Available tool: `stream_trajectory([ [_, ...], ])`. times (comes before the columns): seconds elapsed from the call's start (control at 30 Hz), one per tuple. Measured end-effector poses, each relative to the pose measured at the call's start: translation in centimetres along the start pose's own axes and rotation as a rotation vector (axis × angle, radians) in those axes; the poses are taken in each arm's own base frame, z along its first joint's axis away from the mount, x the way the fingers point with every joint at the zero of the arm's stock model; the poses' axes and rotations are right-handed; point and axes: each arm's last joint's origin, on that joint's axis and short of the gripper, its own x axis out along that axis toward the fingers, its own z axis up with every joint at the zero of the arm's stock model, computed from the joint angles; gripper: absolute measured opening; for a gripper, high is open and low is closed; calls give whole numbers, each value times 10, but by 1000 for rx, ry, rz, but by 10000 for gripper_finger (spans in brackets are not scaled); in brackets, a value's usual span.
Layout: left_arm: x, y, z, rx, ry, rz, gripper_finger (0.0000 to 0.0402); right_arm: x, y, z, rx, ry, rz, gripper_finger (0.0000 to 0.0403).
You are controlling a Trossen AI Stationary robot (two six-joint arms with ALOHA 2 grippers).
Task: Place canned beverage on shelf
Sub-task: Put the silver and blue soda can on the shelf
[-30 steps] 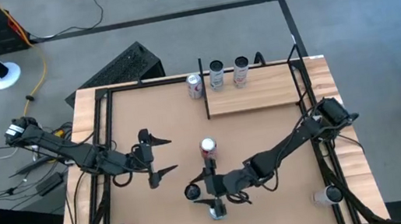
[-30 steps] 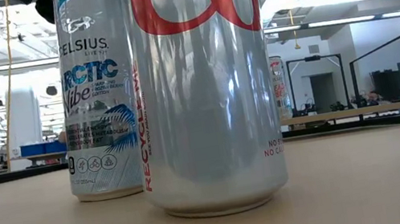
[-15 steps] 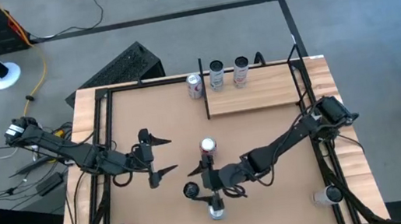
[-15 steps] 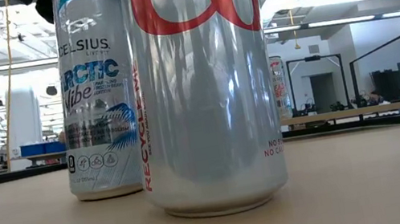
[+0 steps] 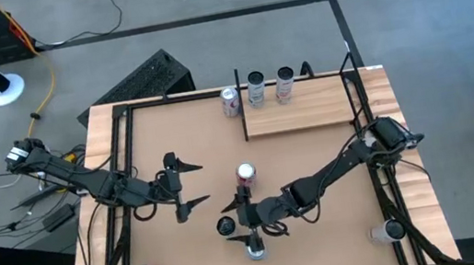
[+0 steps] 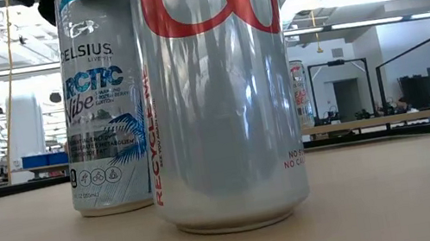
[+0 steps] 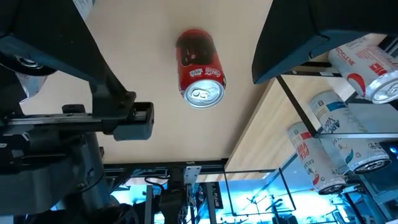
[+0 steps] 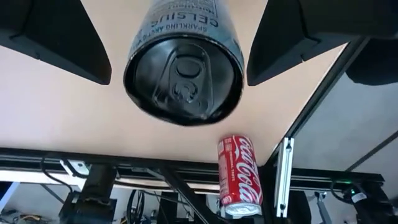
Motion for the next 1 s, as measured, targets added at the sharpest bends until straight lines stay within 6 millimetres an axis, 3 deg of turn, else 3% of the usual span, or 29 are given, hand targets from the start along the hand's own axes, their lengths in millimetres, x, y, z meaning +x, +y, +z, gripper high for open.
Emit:
stream_trajectory([
  [0.57,0,0,0,0,0,0,389,0,0,2,31,-27,-26,385],
  [0.7,0,0,0,0,1,0,389,0,0,2,32,-27,-26,356],
  [0.9,0,0,-1,3,12,1,389,0,0,3,12,-32,-25,275],
  [1.0,0,0,-2,-2,20,1,389,-6,-1,8,-29,-20,-20,273],
])
